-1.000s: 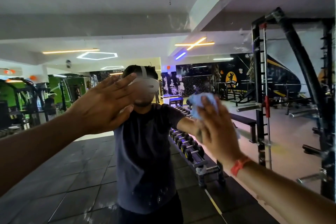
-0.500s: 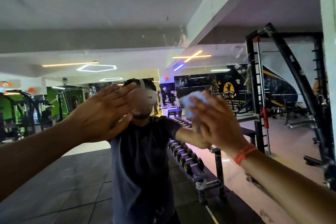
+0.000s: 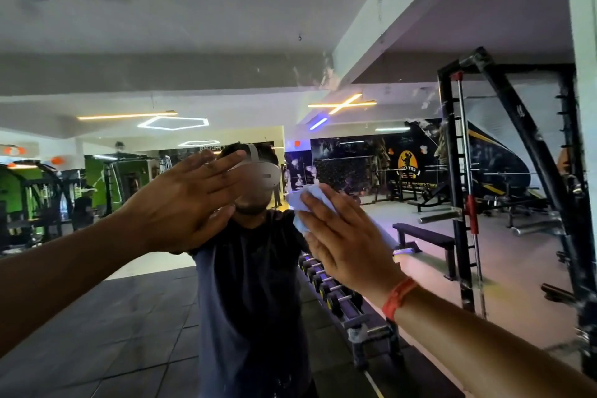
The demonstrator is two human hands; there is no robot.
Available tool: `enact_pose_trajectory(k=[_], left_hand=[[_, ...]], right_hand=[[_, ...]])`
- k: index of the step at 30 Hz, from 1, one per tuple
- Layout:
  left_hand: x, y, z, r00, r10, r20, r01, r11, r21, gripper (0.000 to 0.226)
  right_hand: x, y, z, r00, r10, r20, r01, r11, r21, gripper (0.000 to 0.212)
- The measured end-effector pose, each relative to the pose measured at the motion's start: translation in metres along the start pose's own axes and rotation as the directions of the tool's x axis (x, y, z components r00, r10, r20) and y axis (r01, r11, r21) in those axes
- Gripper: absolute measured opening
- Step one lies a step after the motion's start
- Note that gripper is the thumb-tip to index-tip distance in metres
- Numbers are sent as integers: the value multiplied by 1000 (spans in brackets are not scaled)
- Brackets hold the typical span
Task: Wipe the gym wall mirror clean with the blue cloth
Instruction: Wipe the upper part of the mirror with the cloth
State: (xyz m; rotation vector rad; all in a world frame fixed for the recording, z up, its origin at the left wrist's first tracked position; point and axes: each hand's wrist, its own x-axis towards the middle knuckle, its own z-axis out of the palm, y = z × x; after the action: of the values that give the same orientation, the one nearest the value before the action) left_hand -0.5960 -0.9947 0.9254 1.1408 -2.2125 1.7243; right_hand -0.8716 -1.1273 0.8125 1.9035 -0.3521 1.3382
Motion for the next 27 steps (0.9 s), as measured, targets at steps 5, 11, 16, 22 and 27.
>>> enact_pose_trajectory(k=[5,11,16,22,27], left_hand=[[-1,0,-1,1000,-6,10,6,1000,5,57],[-2,-1,-2,1000,2,-3,-2,1000,7,58],[0,3,-3,1000,-17,-22,17,1000,-5,57],[0,2,-2,1000,-6,-26,6,1000,-8,56],[1,4,-1,998,-12,-54,11,1000,-13,56]], right_hand=[[19,30,-17,923,367,-118,-366,930,28,41],[15,11,-3,1000,-3,-6,3,1000,-20,39],[20,6,-5,894,429,-130,-427,903,44,41],[14,31,-14,987,155,-49,-157,987,-42,42],[22,-16,1,947,316,-48,-313,947,70,40]])
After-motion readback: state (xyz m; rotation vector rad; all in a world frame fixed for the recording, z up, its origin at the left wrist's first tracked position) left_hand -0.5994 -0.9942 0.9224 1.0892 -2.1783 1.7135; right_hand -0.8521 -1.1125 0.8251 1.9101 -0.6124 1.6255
